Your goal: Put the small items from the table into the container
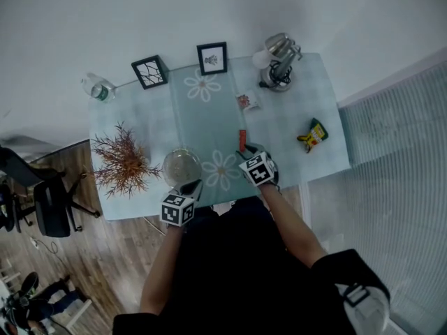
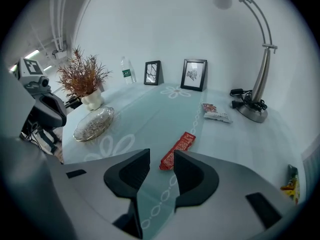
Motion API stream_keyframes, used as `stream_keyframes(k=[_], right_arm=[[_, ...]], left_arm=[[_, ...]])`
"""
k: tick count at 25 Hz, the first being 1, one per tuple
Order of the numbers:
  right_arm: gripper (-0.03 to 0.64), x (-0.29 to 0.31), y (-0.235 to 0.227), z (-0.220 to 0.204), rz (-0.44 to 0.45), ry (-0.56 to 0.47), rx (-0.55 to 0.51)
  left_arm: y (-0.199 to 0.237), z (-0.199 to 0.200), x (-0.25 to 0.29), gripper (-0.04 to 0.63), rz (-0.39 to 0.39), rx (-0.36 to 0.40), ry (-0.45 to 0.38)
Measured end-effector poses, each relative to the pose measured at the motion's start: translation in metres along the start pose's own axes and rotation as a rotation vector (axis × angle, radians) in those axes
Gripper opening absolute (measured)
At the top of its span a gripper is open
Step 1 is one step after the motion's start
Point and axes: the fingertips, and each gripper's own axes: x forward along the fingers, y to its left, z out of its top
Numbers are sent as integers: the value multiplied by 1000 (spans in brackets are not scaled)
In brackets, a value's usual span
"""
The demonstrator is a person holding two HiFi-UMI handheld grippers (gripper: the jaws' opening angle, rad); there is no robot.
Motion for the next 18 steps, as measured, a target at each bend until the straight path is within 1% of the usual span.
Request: stream_keyframes(k=[6, 10, 18], right_arm=[[150, 8, -13, 0, -80, 8, 68], [150, 14, -19, -2, -107, 22, 122], [150, 23, -23, -4, -171, 40, 149]], left_arm=[[8, -3, -2, 3, -24, 17, 30], [14, -5, -5, 3, -26, 23, 44], [29, -5, -14, 3, -19, 20, 48]])
